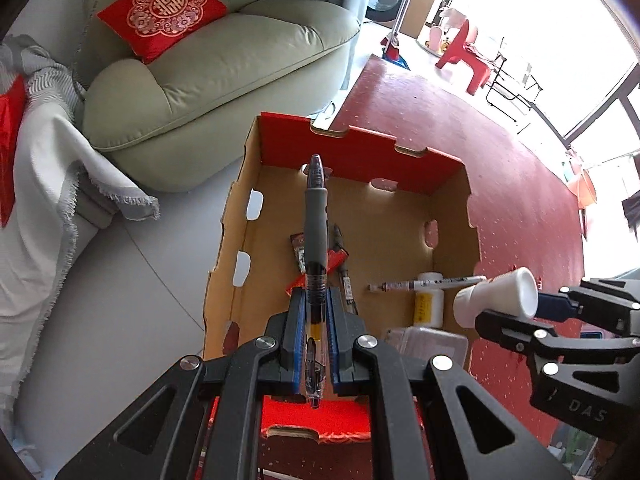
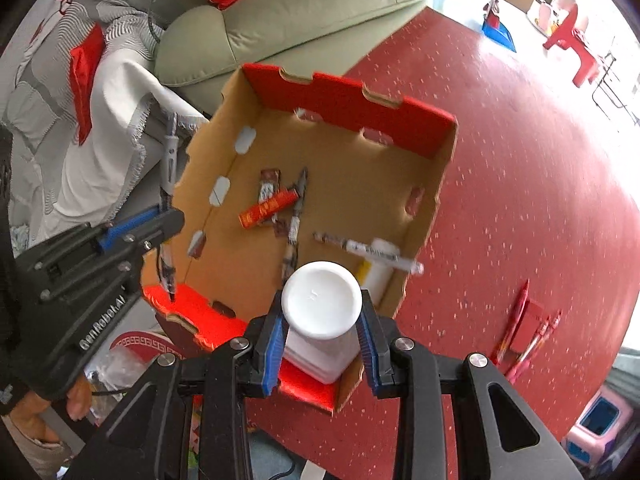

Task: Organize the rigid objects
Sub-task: 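Carry the black-grey pen and the pill bottle with both tools over the box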

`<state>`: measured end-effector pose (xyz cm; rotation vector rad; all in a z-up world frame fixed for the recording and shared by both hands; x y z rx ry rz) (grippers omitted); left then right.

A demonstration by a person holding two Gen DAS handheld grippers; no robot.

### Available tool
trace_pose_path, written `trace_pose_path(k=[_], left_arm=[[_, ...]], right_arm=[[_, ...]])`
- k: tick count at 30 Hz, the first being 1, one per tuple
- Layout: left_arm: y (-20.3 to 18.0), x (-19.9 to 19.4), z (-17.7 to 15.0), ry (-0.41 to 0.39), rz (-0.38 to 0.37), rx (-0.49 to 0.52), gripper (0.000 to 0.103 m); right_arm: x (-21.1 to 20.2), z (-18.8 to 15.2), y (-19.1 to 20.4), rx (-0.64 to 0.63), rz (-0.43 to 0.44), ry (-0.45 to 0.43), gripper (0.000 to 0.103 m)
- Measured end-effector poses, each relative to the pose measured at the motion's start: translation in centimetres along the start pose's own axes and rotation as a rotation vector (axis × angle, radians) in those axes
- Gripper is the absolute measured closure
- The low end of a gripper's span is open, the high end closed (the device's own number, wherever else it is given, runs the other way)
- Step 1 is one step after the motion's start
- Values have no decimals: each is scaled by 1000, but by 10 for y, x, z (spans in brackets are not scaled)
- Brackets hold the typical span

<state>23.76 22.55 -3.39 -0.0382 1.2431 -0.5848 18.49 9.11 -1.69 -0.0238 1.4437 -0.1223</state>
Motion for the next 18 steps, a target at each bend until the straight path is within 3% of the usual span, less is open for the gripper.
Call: trace_pose_path(k=[18], left_arm=[[-1,31,25,43,31,-8,92]], right_arm=[[15,36,2,5,5,14,69]])
Point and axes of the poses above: each gripper's, at about its wrist camera, not at the fingertips, and x roughly the way its jaws point, y to its left, z to its top, the point moved 3 cm from there along x, roughly the way its jaws point, and after that the axes turned 15 degrees about -z, right-handed, at the moved point
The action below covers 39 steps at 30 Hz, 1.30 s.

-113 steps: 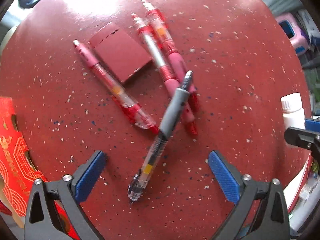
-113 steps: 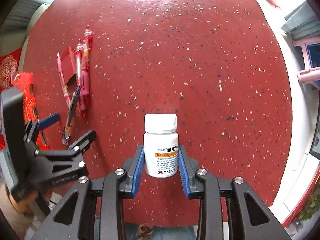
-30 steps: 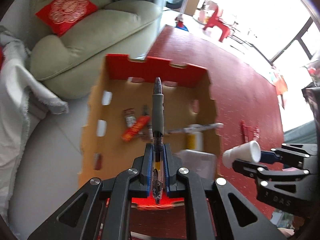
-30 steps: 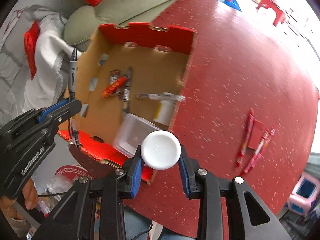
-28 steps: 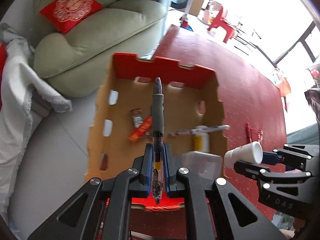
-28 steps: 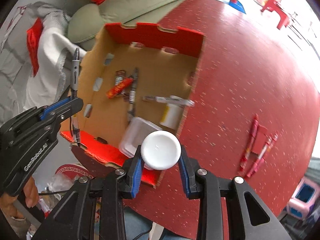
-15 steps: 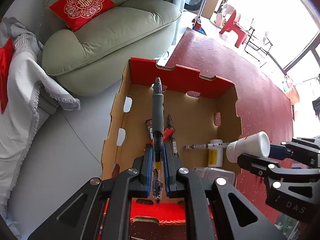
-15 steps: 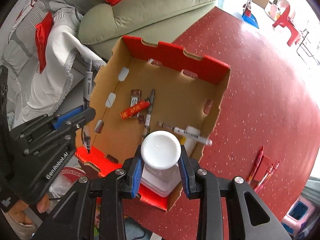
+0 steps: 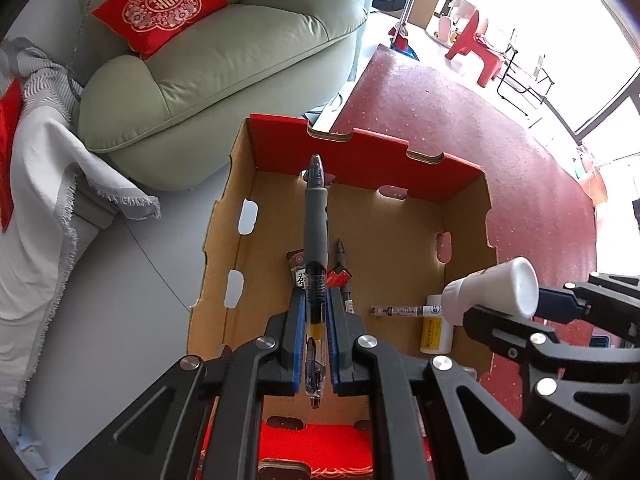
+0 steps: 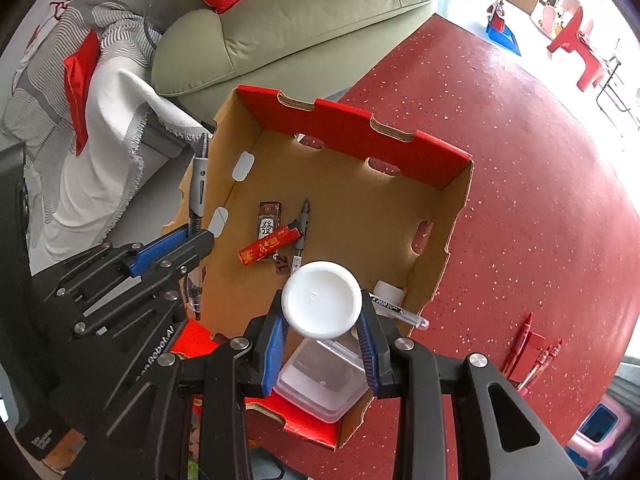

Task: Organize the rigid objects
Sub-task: 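Carry the black-grey pen and the pill bottle with both tools over the box, then open the left tool to drop the pen while the right tool releases the bottle into the box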

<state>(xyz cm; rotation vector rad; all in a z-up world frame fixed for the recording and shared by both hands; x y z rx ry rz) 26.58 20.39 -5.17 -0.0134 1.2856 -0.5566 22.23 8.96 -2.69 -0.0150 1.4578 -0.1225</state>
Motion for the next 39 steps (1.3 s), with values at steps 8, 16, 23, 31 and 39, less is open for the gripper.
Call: trace_pose_path(k=[8,16,23,31,39], left_arm=[[-4,14,8,24,-2,5,93],[1,27,16,45,8,-6,93],[3,40,19,65,16,-15,93],[8,54,22,90,54,-12,93],[11,71,19,128,77,-10,93]], right_arm=[[11,4,-2,6,-12,21,69],[26,12,-4,17,-20,45,69],[41,18,-8,30,-32,68,69],[51,24,-16,51,-53,82,69],[63,22,-19,49,-73,107,69]])
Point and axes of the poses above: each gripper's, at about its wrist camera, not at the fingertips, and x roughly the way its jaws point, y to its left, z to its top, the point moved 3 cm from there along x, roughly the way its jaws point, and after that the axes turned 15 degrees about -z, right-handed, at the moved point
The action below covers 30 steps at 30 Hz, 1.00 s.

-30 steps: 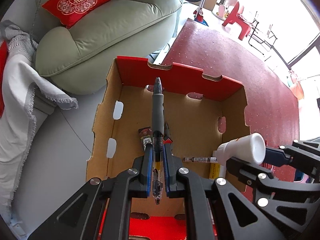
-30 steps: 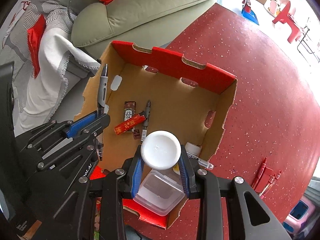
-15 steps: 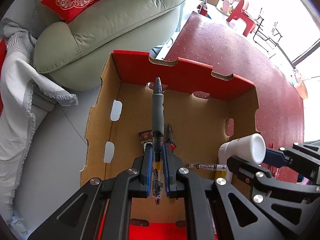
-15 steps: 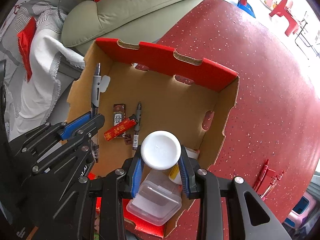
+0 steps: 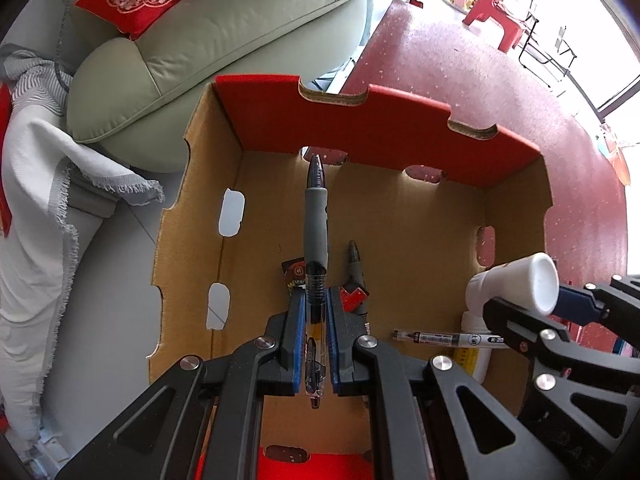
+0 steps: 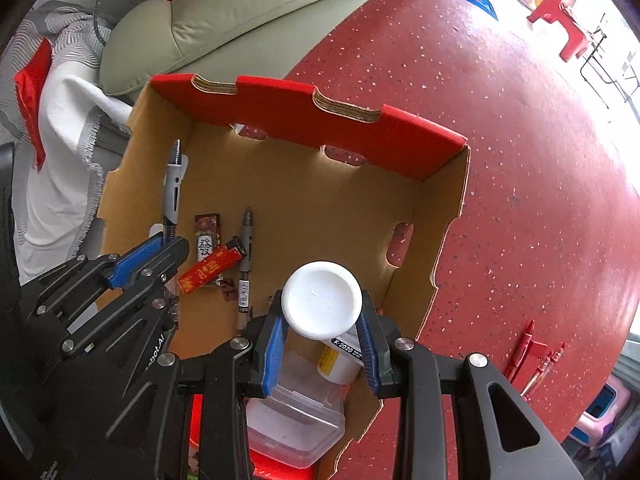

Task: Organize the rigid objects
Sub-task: 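Open the left tool to drop the pen while the right tool releases the bottle into the box, then move both open tools back over the red pens and card case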

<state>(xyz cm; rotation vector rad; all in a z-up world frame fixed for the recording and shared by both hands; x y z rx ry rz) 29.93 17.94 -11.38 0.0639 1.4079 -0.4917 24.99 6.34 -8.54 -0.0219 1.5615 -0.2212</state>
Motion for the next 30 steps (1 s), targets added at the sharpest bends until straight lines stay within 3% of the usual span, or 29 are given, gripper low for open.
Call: trace_pose_path(k=[11,13,15,17,18,20,21,23,26,30], left_arm=[[-3,20,3,40,45,-1,91],[-4,24,3,50,31,-7,74],[0,24,3,42,45,-15,37],[6,19,3,25,51,-35,20],[9,18,3,20,42,-51,14],[13,14,2,15,19,-70,8],[13,11,1,9,17,-74,0],[15,4,-1,-16,11,-87,0],[14,-7,-3,-31,-30,-106,0],[-1,-18,-13,-30,-32,-60,0]], right_arm=[[14,5,1,1,-16,27,69],[13,5,0,1,-7,20,68],[10,6,-1,-11,-31,7,63],[6,6,-7,-8,-61,-12,41],[4,6,-11,1,-52,-17,38],[0,5,-15,23,-4,-21,29],[-3,5,-17,28,-6,-28,26],[-11,3,-22,40,-17,-48,13],[-24,-7,-33,71,12,-69,10],[-27,-39,-59,141,33,-62,10]])
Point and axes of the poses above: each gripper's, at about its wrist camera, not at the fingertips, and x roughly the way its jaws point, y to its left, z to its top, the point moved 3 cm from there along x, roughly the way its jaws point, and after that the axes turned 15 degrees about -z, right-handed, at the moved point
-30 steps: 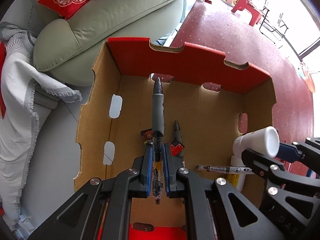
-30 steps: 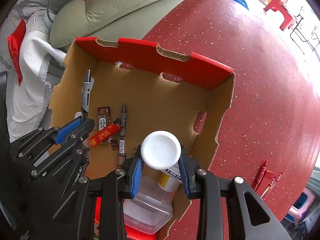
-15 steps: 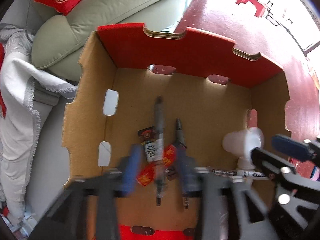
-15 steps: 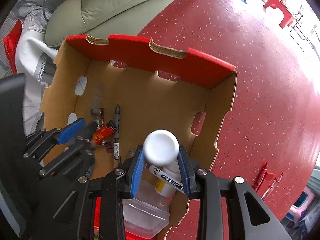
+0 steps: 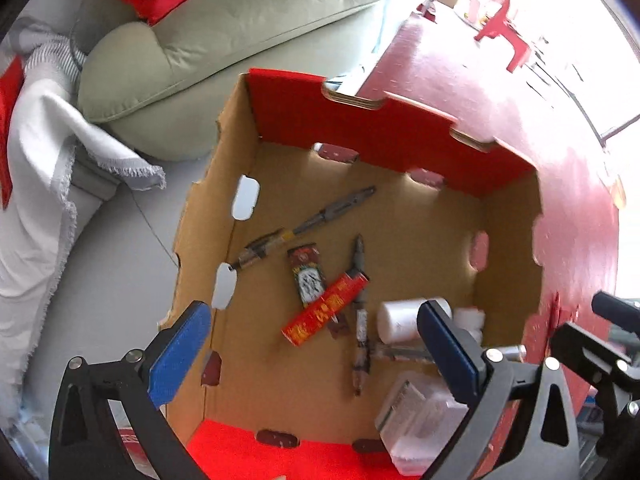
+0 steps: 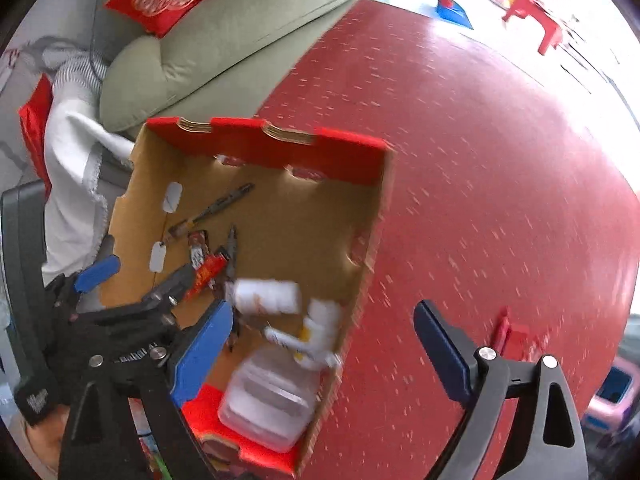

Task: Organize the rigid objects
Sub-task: 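Move both open tools back over the red pens and card case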

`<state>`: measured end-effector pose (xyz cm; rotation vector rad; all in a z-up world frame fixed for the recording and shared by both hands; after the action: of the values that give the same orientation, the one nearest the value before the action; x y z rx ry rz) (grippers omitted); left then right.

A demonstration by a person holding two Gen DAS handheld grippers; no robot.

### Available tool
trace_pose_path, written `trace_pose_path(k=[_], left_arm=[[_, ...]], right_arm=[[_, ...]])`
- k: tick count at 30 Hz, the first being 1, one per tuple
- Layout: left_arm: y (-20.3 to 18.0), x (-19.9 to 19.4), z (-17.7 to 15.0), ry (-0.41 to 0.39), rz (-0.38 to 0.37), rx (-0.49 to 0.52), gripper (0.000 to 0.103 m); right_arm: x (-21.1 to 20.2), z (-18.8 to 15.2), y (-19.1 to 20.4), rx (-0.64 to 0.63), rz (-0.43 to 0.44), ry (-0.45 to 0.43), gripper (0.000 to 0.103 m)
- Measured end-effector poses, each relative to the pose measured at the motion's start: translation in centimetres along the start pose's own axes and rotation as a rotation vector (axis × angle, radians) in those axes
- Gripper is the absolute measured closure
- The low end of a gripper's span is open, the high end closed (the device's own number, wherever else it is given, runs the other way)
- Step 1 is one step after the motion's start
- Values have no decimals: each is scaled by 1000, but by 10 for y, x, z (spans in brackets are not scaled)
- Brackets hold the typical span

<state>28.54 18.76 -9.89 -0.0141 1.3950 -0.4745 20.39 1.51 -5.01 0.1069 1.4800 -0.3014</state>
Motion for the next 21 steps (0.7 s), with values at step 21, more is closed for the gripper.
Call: trace_pose_path(k=[21], left_arm=[[-255,65,-101,175,-115,369,0]], right_arm=[[61,-243,-222,589,1,293,10]])
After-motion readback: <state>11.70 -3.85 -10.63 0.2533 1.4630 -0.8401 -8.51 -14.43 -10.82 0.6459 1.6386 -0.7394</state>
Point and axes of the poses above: each gripper's, at about its wrist camera, not at the fingertips, and x roughly the way its jaws point, y to its left, z to its top, the point moved 3 cm from there along x, roughly the way its jaws point, and after that the axes turned 15 degrees about -z, right-handed, at the moved point
